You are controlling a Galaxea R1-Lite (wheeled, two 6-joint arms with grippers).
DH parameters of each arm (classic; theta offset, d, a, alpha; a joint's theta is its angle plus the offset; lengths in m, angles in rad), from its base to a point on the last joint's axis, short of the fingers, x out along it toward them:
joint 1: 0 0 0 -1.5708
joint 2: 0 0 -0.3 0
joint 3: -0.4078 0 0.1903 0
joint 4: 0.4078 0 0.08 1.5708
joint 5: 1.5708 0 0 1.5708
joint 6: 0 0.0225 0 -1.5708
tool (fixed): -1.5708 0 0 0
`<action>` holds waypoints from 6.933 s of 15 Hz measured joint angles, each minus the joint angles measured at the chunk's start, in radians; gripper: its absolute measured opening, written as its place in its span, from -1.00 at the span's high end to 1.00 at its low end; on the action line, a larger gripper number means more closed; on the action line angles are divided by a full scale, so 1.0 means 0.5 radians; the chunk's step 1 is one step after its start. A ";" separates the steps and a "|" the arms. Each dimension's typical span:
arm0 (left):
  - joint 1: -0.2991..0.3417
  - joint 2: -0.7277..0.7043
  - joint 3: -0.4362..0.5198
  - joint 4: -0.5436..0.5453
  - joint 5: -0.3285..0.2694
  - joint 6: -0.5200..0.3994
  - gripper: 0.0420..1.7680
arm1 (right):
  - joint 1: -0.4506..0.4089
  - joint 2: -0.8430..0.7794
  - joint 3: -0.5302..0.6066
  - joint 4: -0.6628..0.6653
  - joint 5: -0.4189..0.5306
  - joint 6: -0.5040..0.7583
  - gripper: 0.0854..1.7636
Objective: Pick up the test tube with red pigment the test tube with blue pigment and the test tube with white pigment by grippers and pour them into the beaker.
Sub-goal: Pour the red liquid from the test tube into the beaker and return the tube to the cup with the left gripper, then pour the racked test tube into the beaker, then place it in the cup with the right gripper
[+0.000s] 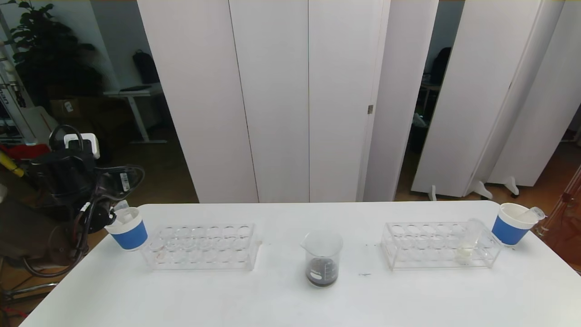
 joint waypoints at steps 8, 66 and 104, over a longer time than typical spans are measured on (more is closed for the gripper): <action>-0.096 -0.454 0.211 0.044 -0.003 0.134 -0.98 | 0.000 0.000 0.000 0.000 0.001 0.000 -0.99; -0.313 -3.788 1.643 2.094 -0.679 -0.140 -0.98 | 0.000 0.000 0.000 0.000 0.001 0.000 -0.99; -0.321 -3.966 1.663 2.292 -0.932 -0.162 -0.98 | 0.000 0.000 0.000 -0.001 -0.004 0.006 -0.99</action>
